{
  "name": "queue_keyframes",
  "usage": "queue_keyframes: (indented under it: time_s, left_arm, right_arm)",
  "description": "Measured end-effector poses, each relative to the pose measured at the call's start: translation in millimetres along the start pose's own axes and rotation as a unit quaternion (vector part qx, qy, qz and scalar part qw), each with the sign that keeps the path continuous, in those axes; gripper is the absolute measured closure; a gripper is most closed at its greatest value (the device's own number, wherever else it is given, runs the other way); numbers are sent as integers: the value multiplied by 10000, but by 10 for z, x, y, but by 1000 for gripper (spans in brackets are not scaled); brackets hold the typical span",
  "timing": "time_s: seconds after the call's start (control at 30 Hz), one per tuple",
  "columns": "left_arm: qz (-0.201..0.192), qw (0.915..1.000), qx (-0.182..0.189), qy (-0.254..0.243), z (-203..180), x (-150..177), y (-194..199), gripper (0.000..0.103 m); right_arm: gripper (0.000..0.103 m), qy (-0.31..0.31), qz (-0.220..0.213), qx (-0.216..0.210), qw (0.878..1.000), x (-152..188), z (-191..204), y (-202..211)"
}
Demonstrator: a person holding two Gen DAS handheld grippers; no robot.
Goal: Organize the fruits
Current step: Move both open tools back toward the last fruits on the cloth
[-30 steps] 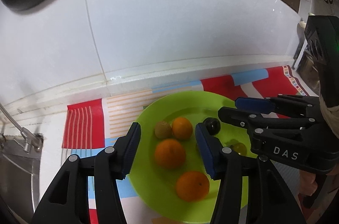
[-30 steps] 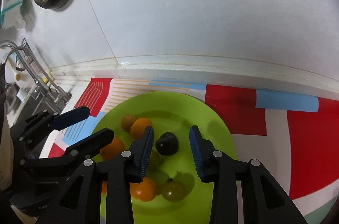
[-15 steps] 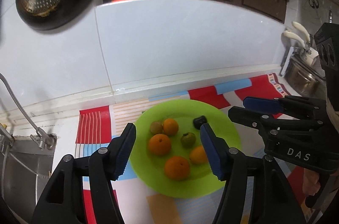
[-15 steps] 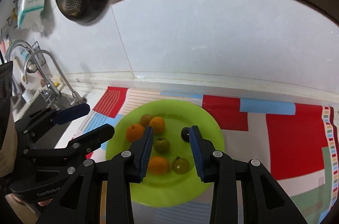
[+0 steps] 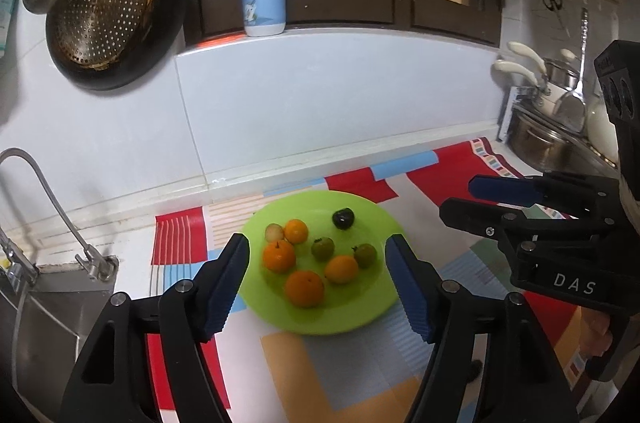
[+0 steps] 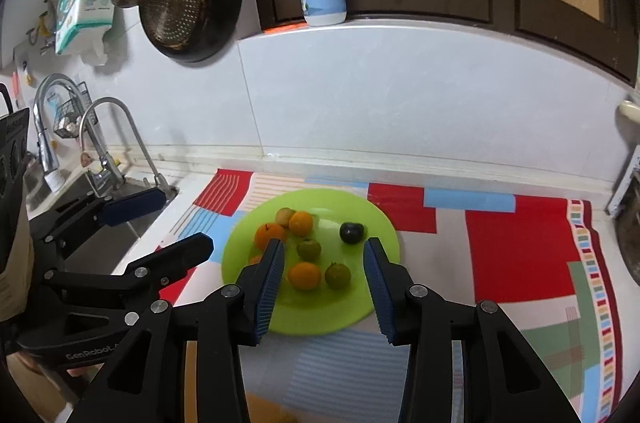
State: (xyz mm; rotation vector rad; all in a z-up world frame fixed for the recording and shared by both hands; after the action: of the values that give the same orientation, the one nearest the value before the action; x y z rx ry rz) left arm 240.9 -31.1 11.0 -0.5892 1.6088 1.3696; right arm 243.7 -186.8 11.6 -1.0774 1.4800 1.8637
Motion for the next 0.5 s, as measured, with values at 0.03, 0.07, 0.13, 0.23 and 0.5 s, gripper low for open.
queue_keyframes:
  time_s: [0.03,0.07,0.13,0.23,0.5]
  left_arm:
    - [-4,10000,13,-14,-18,13,33,33]
    - [-7,10000,25,-29,-34,23,50,33]
    - [-16,9999,76,-88,-88,64,119,33]
    - [-15,9997,129,-198,-166,126,180,32]
    - [9,9977,339,-595,-371,308,310,32]
  right_arm:
    - [61,-2,-8,19,10000,16,-4,43]
    - [61,-4,-12,43,10000,40,-5,86]
    - [61,0,-16,105,9999,96,-6,177]
    - [61,23,34,162,9999,186,6,285]
    - [61,117,316,253,9991,464,40,489]
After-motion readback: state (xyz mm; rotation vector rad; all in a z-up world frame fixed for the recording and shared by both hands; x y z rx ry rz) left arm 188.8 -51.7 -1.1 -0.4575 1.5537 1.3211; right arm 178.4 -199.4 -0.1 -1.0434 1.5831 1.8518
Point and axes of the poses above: each gripper's, at about its wrist camera, not at the fingertips, and y roughly against the way its jaws point, z to its left, x to its underside, the point moved 2 cm from there along -y, roughly the way its jaws point, and after that the axes turned 5 degrees about -z, right-handed, at the moved point
